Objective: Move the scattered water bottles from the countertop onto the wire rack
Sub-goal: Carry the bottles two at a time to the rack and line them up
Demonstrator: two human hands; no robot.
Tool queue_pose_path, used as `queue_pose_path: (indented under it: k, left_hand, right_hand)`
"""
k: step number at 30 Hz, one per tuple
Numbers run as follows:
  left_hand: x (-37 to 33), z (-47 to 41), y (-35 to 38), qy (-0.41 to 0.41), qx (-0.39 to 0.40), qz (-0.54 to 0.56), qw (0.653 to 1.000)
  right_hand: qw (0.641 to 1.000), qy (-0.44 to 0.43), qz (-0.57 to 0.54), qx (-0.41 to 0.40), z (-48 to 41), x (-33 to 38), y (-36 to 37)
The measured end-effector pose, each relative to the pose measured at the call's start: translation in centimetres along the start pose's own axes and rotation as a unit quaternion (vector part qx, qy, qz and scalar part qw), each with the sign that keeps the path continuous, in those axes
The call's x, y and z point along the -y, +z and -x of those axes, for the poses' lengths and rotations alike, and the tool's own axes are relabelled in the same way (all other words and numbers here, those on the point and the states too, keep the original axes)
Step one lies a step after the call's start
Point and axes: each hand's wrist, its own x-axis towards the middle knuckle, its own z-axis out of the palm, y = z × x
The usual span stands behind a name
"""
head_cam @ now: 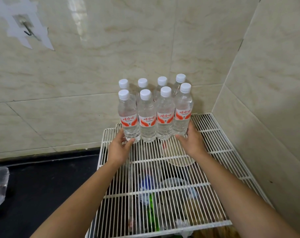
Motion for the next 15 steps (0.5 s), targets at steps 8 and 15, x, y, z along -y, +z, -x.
queue_pose_path:
  k: [8,15]
  left_hand:
    - [-0.6,5.3,-0.4,0.059,0.004,-0.141,0.988]
    - [1.3,12.5,-4.1,0.019,-0.091,-0.306,0.947]
  right_hand:
    - [0.985,-0.056,0.158,-0.043,7.5,1.9,0.7]
    - [0.942,-0.244,0.231,-0.010,9.5,4.8,2.4]
